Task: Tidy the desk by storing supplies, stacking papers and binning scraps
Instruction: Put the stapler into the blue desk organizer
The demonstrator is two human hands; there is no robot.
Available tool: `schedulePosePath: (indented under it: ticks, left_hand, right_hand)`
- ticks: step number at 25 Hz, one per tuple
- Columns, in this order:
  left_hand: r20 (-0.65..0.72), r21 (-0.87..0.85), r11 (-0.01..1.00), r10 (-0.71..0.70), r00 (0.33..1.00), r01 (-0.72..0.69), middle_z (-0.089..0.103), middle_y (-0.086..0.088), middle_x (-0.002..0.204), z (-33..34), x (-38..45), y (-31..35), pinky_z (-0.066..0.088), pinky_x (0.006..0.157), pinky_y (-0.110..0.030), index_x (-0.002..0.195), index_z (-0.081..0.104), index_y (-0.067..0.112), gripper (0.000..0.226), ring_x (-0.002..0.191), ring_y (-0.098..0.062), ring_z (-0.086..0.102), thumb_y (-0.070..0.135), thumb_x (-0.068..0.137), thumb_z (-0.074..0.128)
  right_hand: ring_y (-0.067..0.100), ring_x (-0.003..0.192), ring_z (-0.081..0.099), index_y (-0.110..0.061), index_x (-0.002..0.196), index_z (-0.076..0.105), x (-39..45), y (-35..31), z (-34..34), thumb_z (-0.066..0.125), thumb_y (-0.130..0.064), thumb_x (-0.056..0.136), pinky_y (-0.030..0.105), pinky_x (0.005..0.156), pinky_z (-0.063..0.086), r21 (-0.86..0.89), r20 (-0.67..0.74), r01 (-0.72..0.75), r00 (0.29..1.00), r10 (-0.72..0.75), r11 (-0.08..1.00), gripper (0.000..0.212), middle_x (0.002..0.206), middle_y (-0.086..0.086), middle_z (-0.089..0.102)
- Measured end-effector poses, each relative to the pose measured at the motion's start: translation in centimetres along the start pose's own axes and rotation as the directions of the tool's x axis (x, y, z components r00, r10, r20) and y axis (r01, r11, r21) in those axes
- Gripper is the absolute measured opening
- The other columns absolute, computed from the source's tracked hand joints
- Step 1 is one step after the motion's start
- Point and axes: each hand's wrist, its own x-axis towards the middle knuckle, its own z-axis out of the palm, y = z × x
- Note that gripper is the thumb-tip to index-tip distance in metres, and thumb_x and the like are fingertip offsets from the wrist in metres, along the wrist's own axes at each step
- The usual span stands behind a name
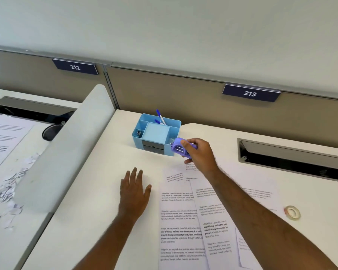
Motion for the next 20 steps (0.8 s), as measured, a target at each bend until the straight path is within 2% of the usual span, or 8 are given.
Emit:
schedulePosePath:
  ticks: [4, 7, 11, 15, 17, 20]
  left_hand:
    - [0.057, 0.082, 0.996, 0.034, 0.998, -0.038, 0.029, -0.013, 0.166, 1.3, 2.0, -1.9, 0.025, 0.121, -0.060, 0.156, 0.037, 0.011, 0.076, 0.153, -0.038, 0.025, 0.058, 0.098, 0.023]
    - [0.076, 0.097, 0.995, 0.019, 0.997, -0.026, 0.024, -0.012, 0.168, 3.0, 3.3, -2.6, 0.021, 0.123, -0.061, 0.159, 0.032, 0.012, 0.079, 0.154, -0.037, 0.022, 0.062, 0.100, 0.014]
    - [0.062, 0.114, 0.993, 0.013, 0.998, -0.020, 0.018, -0.010, 0.170, 3.8, 3.3, -2.4, 0.016, 0.124, -0.060, 0.161, 0.026, 0.013, 0.074, 0.156, -0.034, 0.019, 0.055, 0.101, 0.024]
    - [0.047, 0.134, 0.991, 0.012, 0.999, -0.018, 0.017, -0.009, 0.170, 4.3, 3.0, -2.6, 0.014, 0.125, -0.059, 0.161, 0.025, 0.013, 0.073, 0.157, -0.033, 0.017, 0.054, 0.101, 0.024]
    - [0.039, 0.133, 0.991, 0.012, 0.999, -0.017, 0.018, -0.010, 0.170, 4.3, 3.0, -2.6, 0.015, 0.125, -0.059, 0.161, 0.026, 0.013, 0.073, 0.157, -0.033, 0.018, 0.054, 0.101, 0.025]
    - [0.048, 0.136, 0.990, 0.013, 0.999, -0.020, 0.017, -0.009, 0.170, 4.2, 3.1, -2.5, 0.015, 0.125, -0.059, 0.161, 0.025, 0.013, 0.073, 0.157, -0.032, 0.017, 0.055, 0.101, 0.025]
  right_hand:
    - [0.020, 0.073, 0.072, -0.008, 0.103, 0.068, 4.4, -1.5, 1.1, 0.073, -0.041, 0.091, 0.036, 0.055, 0.063, -0.166, -0.018, 0.036, 0.999, -0.040, 0.986, 0.035, 0.094, 0.007, 0.071]
    - [0.020, 0.069, 0.073, -0.011, 0.096, 0.069, 8.0, -2.1, 2.3, 0.073, -0.049, 0.086, 0.033, 0.052, 0.062, -0.302, -0.047, -0.006, 0.999, -0.008, 0.953, 0.039, 0.089, 0.005, 0.072]
    - [0.025, 0.064, 0.069, -0.014, 0.078, 0.067, 11.2, -3.2, 3.0, 0.071, -0.058, 0.075, 0.035, 0.063, 0.058, -0.603, -0.069, -0.037, 0.998, -0.006, 0.797, 0.044, 0.071, 0.002, 0.069]
    - [0.019, 0.053, 0.070, -0.013, 0.079, 0.066, 12.9, -3.7, 3.8, 0.070, -0.054, 0.073, 0.032, 0.063, 0.060, -0.720, -0.001, -0.052, 0.997, 0.073, 0.692, 0.041, 0.066, 0.002, 0.071]
    - [0.018, 0.056, 0.071, -0.014, 0.083, 0.067, 13.2, -3.6, 4.3, 0.070, -0.054, 0.075, 0.031, 0.064, 0.058, -0.757, 0.030, -0.034, 0.996, 0.086, 0.653, 0.042, 0.068, 0.003, 0.072]
    - [0.024, 0.079, 0.071, -0.017, 0.099, 0.061, 13.3, -3.0, 5.1, 0.071, -0.058, 0.073, 0.031, 0.063, 0.051, -0.791, 0.047, -0.023, 0.994, 0.098, 0.611, 0.050, 0.091, 0.004, 0.073]
